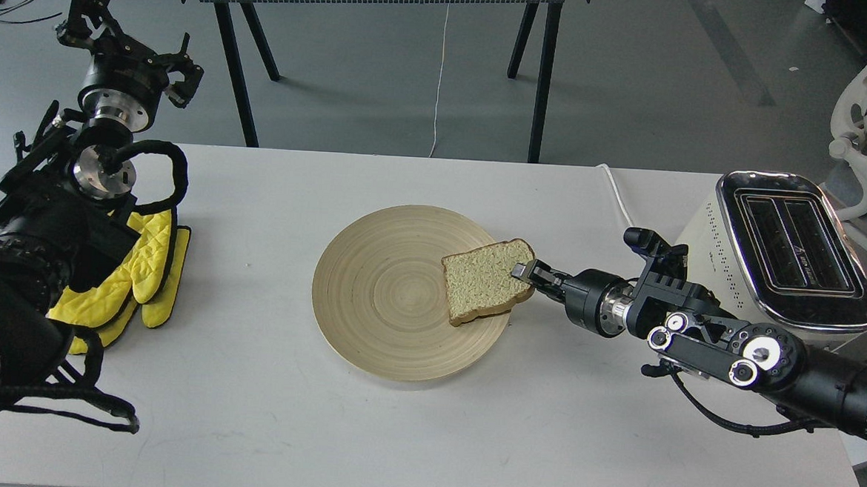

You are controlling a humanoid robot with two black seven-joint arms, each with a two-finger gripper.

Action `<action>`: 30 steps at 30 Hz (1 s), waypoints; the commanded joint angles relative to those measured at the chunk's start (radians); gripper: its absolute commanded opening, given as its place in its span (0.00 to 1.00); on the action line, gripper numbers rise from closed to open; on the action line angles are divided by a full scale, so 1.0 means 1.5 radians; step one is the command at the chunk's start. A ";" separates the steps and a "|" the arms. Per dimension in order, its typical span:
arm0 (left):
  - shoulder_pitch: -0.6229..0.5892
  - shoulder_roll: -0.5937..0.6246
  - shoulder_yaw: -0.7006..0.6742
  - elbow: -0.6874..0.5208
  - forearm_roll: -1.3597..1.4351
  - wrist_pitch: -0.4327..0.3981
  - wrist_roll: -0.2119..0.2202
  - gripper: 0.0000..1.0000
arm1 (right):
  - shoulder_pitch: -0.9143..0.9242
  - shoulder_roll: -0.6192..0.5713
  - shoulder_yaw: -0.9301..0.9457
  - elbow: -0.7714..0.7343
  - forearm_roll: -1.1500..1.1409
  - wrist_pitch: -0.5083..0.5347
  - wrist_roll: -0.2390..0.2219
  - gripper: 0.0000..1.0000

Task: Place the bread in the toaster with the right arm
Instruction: 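Grip the bread slice's edge with the right gripper and lift it off the plate, then carry the bread with the right gripper up over the toaster slot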

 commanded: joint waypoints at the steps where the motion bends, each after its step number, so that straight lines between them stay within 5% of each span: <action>1: 0.000 0.000 0.000 -0.001 0.000 0.000 0.000 1.00 | 0.030 -0.070 0.000 0.062 0.000 -0.001 -0.001 0.00; 8: 0.000 0.000 0.000 -0.001 0.000 0.000 0.000 1.00 | 0.111 -0.285 -0.004 0.203 -0.013 0.002 -0.003 0.01; 11: 0.000 0.000 0.000 -0.001 0.000 0.000 0.001 1.00 | 0.168 -0.401 -0.004 0.261 -0.054 0.013 -0.030 0.01; 16: 0.000 0.000 0.000 -0.001 0.000 0.000 0.000 1.00 | 0.250 -0.561 -0.001 0.336 -0.142 0.110 -0.053 0.01; 30: -0.001 -0.003 0.000 0.000 0.000 0.000 0.000 1.00 | 0.230 -0.708 -0.008 0.360 -0.329 0.148 -0.054 0.01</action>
